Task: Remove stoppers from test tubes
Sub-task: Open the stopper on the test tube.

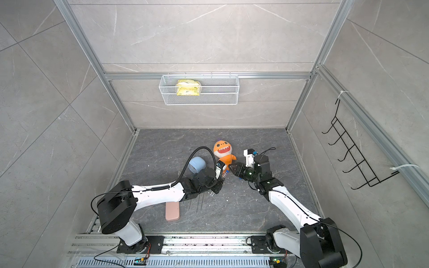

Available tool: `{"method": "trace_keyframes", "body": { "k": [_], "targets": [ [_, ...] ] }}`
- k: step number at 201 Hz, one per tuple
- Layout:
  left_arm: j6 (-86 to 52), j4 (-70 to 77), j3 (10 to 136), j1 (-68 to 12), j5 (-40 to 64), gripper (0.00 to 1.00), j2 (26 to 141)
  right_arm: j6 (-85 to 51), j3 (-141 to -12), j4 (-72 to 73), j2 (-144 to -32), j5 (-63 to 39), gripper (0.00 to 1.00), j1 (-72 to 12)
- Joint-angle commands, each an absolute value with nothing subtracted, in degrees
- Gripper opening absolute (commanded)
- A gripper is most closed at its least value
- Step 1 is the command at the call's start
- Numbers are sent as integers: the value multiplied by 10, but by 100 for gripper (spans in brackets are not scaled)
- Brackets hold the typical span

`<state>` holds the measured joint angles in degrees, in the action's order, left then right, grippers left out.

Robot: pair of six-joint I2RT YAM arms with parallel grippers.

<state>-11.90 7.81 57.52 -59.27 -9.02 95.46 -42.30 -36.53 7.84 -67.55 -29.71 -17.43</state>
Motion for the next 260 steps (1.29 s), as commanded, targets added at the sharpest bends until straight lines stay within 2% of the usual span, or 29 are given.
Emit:
{"method": "trace_keyframes", "body": {
  "k": [1,63,229,260],
  "targets": [
    [-101,113,574,-593,-71,0,925,-430,-386,105,-687,-278,39,-187],
    [-93,116,553,-600,-59,0,896,-431,-395,99,-695,-248,38,-192],
    [-92,141,542,-601,-83,0,873,-433,-399,109,-729,-255,33,-221],
    [-91,144,543,-601,-82,0,874,-434,-399,110,-728,-254,29,-222]
  ]
}}
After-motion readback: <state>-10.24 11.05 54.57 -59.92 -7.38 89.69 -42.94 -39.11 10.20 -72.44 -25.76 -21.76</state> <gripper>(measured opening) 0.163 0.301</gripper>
